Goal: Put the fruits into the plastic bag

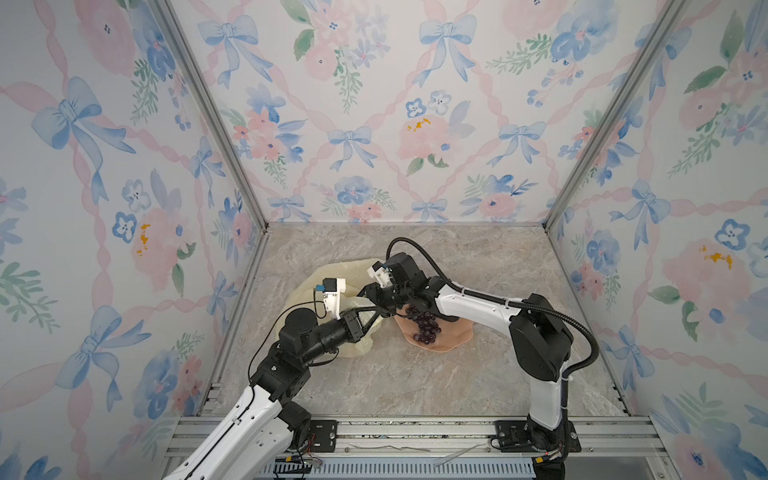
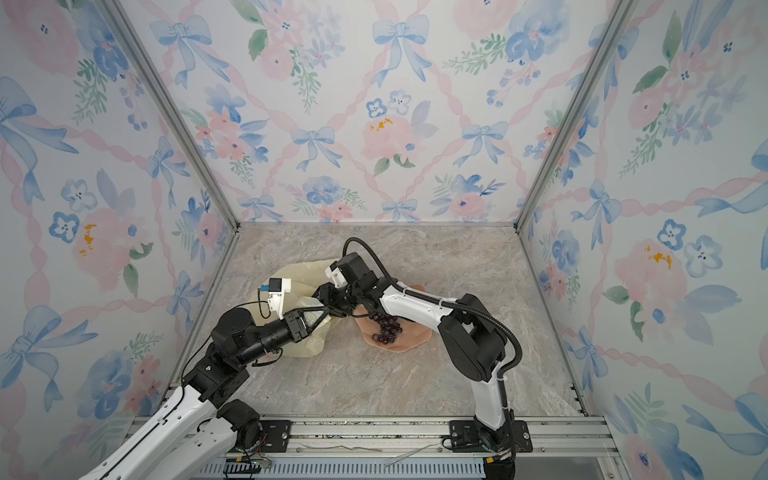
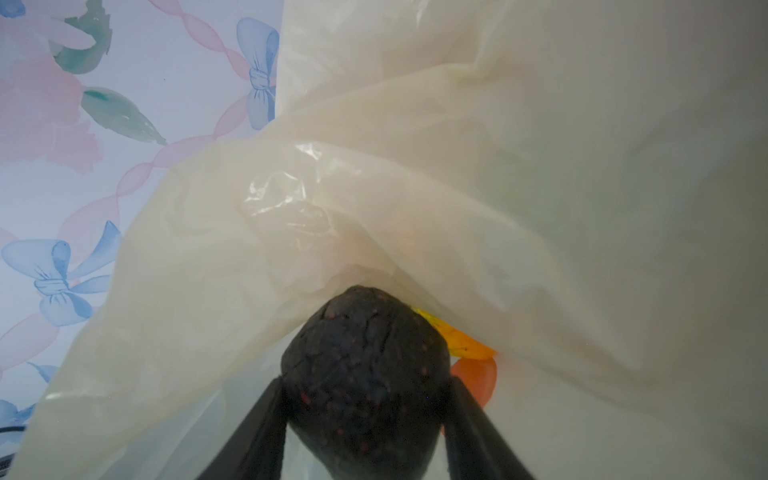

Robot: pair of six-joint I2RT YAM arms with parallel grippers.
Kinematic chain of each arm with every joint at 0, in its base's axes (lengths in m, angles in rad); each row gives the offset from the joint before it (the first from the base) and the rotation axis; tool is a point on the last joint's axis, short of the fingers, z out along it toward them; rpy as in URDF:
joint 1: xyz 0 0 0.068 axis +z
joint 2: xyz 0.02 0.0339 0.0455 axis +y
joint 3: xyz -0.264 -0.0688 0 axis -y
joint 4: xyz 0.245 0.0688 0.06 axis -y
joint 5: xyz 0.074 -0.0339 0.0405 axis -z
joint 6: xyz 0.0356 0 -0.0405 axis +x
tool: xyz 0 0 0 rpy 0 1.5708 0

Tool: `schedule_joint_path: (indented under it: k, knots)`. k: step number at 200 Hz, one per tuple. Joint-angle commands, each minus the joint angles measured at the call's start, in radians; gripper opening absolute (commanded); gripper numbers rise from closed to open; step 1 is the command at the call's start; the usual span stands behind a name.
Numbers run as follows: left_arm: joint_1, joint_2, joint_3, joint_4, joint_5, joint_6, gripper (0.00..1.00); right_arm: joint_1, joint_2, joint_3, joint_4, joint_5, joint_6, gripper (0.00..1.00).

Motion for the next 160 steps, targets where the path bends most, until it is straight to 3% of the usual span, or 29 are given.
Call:
schedule_joint_path:
  k: [1,66,160]
  knots:
    - [0.008,-0.018,0.014,0.005,-0.016,0.035,0.00,0.017,-0.088,-0.036,-0.021,0.001,-0.057,0.51]
    - [0.009,-0.023,0.014,0.010,-0.025,0.038,0.00,0.096,-0.155,-0.075,-0.122,0.062,-0.154,0.51]
    - [0.009,-0.077,-0.018,0.070,0.036,0.015,0.00,0.111,0.098,0.086,0.045,-0.106,0.026,0.53]
